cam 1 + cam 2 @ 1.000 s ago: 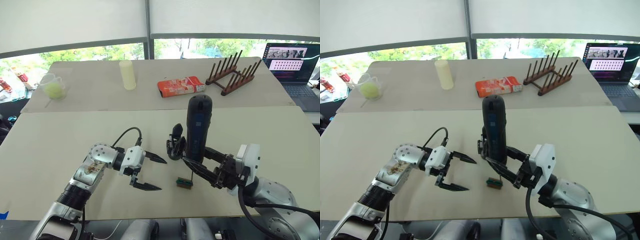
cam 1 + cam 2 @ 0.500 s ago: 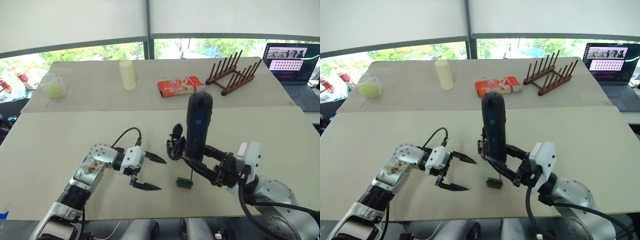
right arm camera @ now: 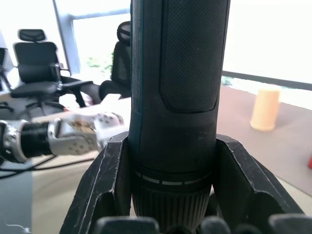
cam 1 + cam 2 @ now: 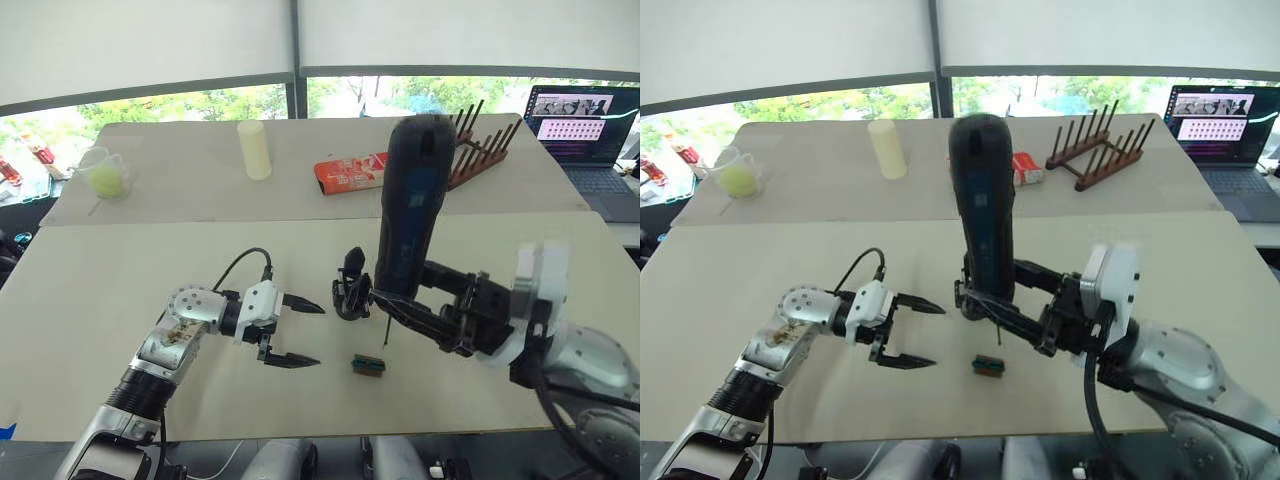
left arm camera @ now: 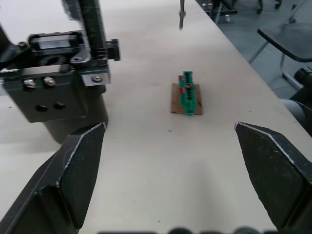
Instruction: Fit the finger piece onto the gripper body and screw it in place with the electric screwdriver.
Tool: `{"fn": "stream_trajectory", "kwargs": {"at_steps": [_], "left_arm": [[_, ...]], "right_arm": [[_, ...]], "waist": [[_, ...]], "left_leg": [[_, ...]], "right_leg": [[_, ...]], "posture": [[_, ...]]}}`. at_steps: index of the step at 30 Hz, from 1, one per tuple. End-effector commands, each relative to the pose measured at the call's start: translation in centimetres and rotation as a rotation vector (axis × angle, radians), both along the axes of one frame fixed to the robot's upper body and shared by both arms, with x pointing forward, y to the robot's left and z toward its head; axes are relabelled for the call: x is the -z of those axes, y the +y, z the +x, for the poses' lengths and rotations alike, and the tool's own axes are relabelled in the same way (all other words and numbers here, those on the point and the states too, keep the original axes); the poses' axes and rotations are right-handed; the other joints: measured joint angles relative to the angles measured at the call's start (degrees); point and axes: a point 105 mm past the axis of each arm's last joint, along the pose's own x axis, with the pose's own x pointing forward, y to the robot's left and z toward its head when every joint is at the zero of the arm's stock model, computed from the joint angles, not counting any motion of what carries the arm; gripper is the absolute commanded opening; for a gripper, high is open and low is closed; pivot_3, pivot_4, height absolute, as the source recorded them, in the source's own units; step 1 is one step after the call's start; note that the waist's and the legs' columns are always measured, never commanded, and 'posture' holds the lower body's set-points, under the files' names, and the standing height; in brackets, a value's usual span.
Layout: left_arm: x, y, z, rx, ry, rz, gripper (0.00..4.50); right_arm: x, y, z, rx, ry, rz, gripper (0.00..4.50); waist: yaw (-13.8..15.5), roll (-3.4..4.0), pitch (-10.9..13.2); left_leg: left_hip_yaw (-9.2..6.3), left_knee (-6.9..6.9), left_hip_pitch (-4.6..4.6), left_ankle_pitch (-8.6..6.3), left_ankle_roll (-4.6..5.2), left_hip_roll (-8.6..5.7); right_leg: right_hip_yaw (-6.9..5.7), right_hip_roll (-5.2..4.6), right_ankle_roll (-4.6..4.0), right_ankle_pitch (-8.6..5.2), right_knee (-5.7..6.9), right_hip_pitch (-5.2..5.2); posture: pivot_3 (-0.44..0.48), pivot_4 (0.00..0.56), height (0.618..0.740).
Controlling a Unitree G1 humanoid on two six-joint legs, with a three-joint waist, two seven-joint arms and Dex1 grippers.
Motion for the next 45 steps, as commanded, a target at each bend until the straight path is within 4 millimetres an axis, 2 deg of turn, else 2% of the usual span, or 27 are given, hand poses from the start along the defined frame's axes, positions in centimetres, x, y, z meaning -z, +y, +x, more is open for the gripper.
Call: {"fn": "stream_trajectory", "kwargs": {"at_steps": [1,5,10,12,14,19,26,35,45], "left_arm": [[-1.2,0.2,0.6,-0.048,-0.016,-0.042,4.50],[-1.7,0.3,1.3,-0.082,-0.018,-0.060,4.50],[-2.0,0.0,2.4,-0.124,-0.037,-0.077,4.50],[-1.9,-0.1,2.8,-0.135,-0.047,-0.079,4.50],[-1.9,-0.1,3.3,-0.150,-0.058,-0.081,4.50],[-1.5,-0.7,3.6,-0.147,-0.057,-0.085,4.50],[-0.8,-2.0,3.7,-0.128,-0.060,-0.091,4.50],[-0.4,-2.9,4.3,-0.128,-0.070,-0.097,4.50],[0.1,-3.3,4.3,-0.115,-0.074,-0.089,4.50]], "right_arm": [[-2.4,0.2,-0.4,-0.067,-0.044,0.026,1.92],[-3.9,0.7,0.1,-0.133,-0.025,0.028,1.92],[-6.1,1.5,1.7,-0.186,-0.010,0.051,1.92],[-7.4,2.4,2.7,-0.224,-0.021,0.053,1.92],[-7.8,3.4,3.2,-0.269,-0.033,0.024,1.92],[-8.3,4.2,4.6,-0.286,-0.040,0.021,1.92],[-7.7,4.9,5.7,-0.287,-0.063,0.008,1.92],[-6.0,5.1,6.1,-0.277,-0.057,-0.018,1.92],[-5.2,4.4,6.3,-0.245,-0.046,-0.034,1.92]], "waist": [[-0.01,-0.01,0.00],[0.10,-0.05,0.02],[0.05,-0.10,0.03],[-0.04,-0.10,0.03],[-0.23,-0.10,0.03],[0.00,-0.18,0.00],[-0.08,-0.17,0.00],[-0.11,-0.17,0.00],[-0.12,-0.17,0.00]], "left_leg": [[0.00,0.00,0.00,0.00,0.00,0.01],[0.00,0.01,-0.02,0.00,0.01,0.01],[0.00,0.04,-0.08,0.00,0.03,0.01],[0.00,0.03,-0.08,-0.01,0.05,0.01],[0.06,0.04,-0.12,-0.01,0.06,0.01],[-0.04,0.05,-0.22,-0.01,0.06,0.08],[-0.04,0.64,-0.72,-0.09,0.22,-0.03],[-0.05,0.69,-0.77,-0.07,0.19,-0.02],[-0.05,0.71,-0.79,-0.07,0.19,-0.03]], "right_leg": [[0.00,-0.01,0.00,0.00,0.01,0.00],[-0.01,-0.04,0.00,0.00,-0.01,0.02],[0.00,-0.10,-0.01,0.00,-0.03,0.01],[0.01,-0.11,-0.01,0.00,-0.03,-0.02],[0.01,-0.10,-0.01,0.01,-0.01,-0.07],[0.00,-0.09,-0.01,0.01,-0.01,-0.11],[-0.34,-0.11,0.00,0.02,0.04,-0.32],[-0.35,-0.14,-0.01,0.03,0.11,-0.43],[-0.35,-0.15,-0.01,0.03,0.13,-0.45]], "posture": [[0.000,0.150,0.740],[0.000,0.150,0.740],[0.000,0.150,0.740],[0.000,0.150,0.740],[0.000,0.150,0.740],[0.000,0.150,0.740],[0.000,0.150,0.740],[0.000,0.150,0.740],[0.000,0.150,0.740]]}}
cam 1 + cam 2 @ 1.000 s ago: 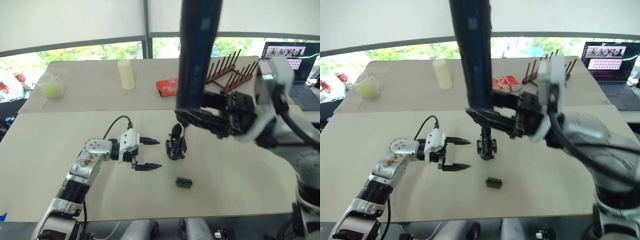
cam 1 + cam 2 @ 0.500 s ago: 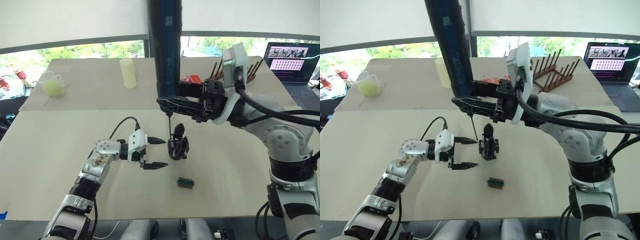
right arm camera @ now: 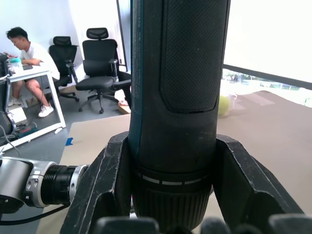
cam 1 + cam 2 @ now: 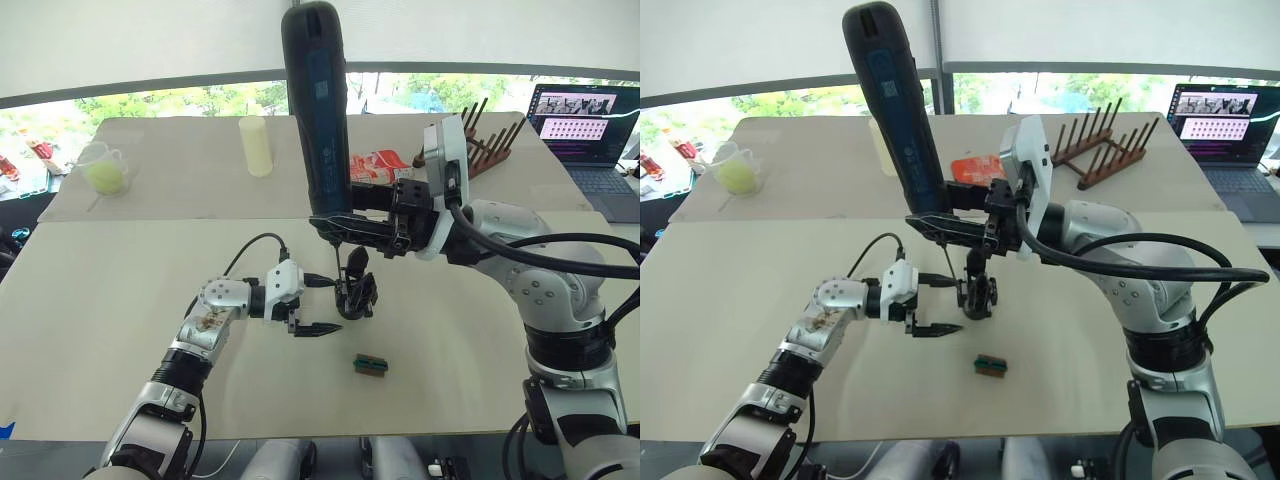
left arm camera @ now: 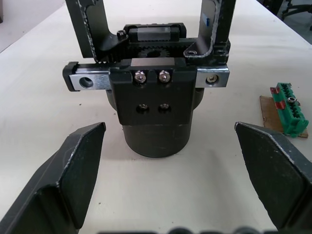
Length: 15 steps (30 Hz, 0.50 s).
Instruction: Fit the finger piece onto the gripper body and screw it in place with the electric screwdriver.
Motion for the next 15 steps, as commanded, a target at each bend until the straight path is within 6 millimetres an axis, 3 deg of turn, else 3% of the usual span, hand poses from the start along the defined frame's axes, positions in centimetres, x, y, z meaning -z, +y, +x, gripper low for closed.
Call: {"fn": "stream_trajectory", "kwargs": {"at_steps": [1,15], "left_arm": [[-0.73,-0.57,0.06,0.024,-0.039,-0.010,4.50],[-0.98,-0.85,0.35,0.040,-0.050,-0.010,4.50]], "right_arm": [[-1.62,-0.63,-1.03,-0.009,-0.086,0.034,1.92],[-0.94,-0.95,-0.65,0.035,-0.094,0.033,1.92]], "waist": [[0.01,0.00,0.00],[0.00,0.00,0.00]], "left_leg": [[0.00,0.00,0.00,0.00,0.00,0.00],[0.00,0.00,-0.01,0.00,0.00,0.00]], "right_leg": [[0.00,0.00,0.00,0.00,-0.01,0.00],[0.00,0.00,0.00,0.00,0.00,-0.01]], "posture": [[0.000,0.150,0.740],[0.000,0.150,0.740]]}}
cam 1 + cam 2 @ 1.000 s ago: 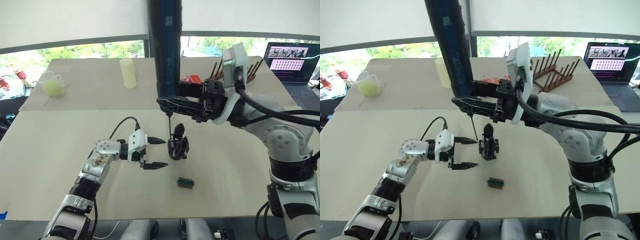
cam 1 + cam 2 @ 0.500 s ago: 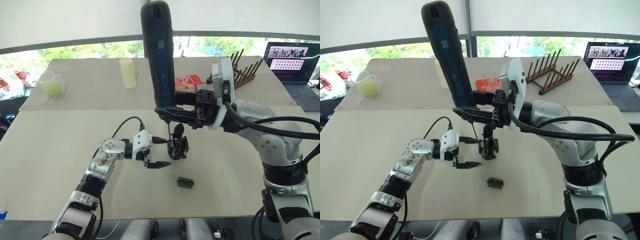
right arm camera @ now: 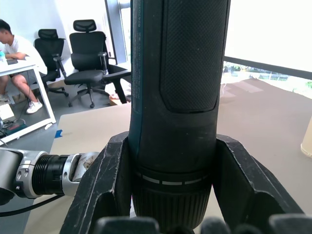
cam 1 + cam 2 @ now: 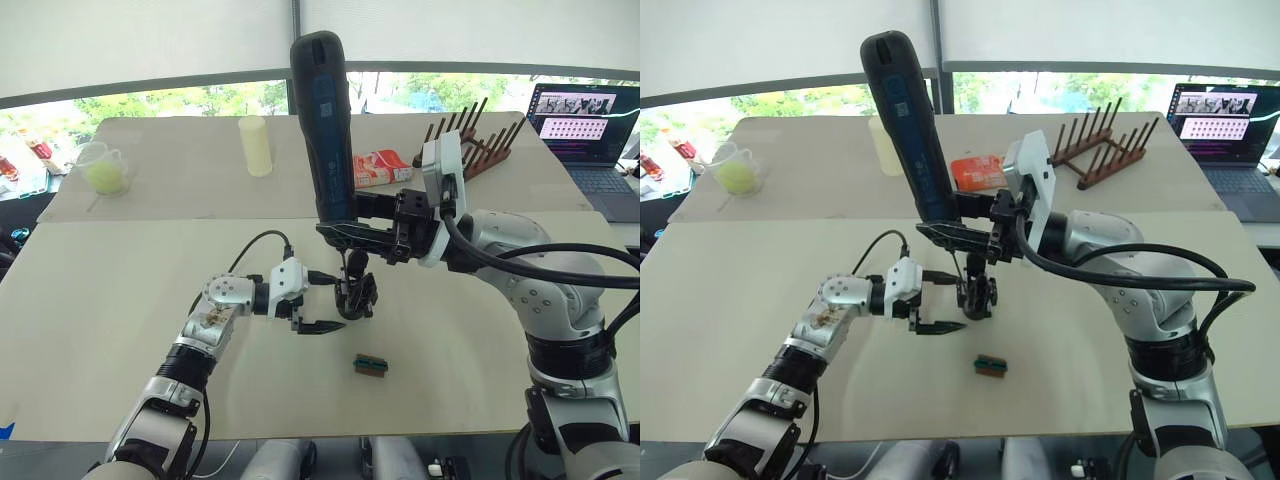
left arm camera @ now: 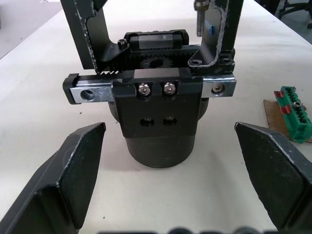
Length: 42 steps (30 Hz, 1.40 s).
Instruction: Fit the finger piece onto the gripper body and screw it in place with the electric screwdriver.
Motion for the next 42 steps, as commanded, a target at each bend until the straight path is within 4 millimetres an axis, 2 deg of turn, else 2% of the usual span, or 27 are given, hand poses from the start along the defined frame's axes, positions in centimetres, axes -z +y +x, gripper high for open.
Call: {"fn": "stream_trajectory", "kwargs": {"at_steps": [1,28,42], "left_arm": [[-0.76,-0.40,0.06,0.022,-0.039,-0.009,4.50],[-1.10,-0.71,0.10,0.030,-0.053,-0.016,4.50],[-1.35,-0.78,0.31,0.027,-0.059,-0.018,4.50]], "right_arm": [[-1.88,-0.48,-0.91,-0.005,-0.102,0.047,1.92],[-2.01,-0.20,-0.95,-0.005,-0.108,0.038,1.92],[-1.31,-0.48,-0.60,0.010,-0.099,0.028,1.92]], "waist": [[0.02,0.00,0.00],[-0.01,0.00,0.00],[0.00,0.00,0.00]], "left_leg": [[0.00,0.00,0.00,0.00,0.00,0.00],[0.00,0.01,0.00,0.00,0.00,0.00],[0.00,0.01,0.00,0.00,0.00,0.00]], "right_leg": [[0.00,0.00,0.00,0.00,0.00,0.00],[0.00,0.00,0.00,0.00,0.00,0.00],[0.00,0.00,0.00,0.00,0.01,0.00]], "posture": [[0.000,0.150,0.740],[0.000,0.150,0.740],[0.000,0.150,0.740]]}}
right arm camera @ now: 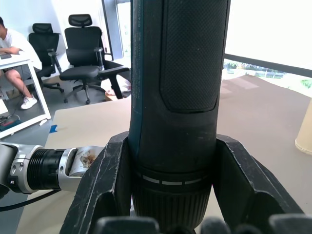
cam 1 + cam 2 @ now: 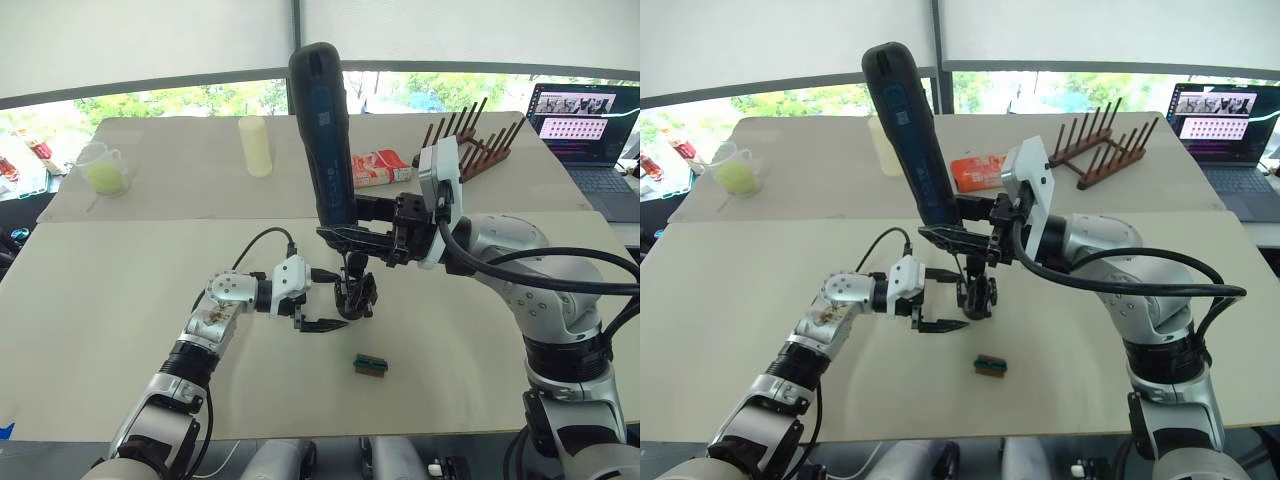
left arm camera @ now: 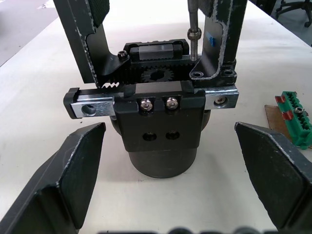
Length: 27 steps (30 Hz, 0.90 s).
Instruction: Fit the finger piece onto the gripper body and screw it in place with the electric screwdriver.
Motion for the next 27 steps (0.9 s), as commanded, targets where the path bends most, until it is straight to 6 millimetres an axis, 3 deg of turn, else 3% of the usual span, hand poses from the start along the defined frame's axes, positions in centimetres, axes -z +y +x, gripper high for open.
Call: {"fn": "stream_trajectory", "kwargs": {"at_steps": [1,27], "left_arm": [[-0.90,-0.31,0.16,0.014,-0.038,-0.014,4.50],[-0.69,-0.18,0.46,0.006,-0.036,-0.012,4.50]], "right_arm": [[-1.75,-0.42,-0.76,-0.005,-0.090,0.045,1.92],[-0.95,-0.57,-0.60,-0.003,-0.090,0.037,1.92]], "waist": [[0.03,0.00,0.00],[0.01,0.00,0.00]], "left_leg": [[0.00,0.00,0.00,0.00,0.00,0.00],[0.00,0.01,0.00,0.00,0.00,0.00]], "right_leg": [[0.00,0.00,0.00,0.00,0.00,0.00],[0.00,0.00,0.00,0.00,0.01,0.00]], "posture": [[0.000,0.150,0.740],[0.000,0.150,0.740]]}}
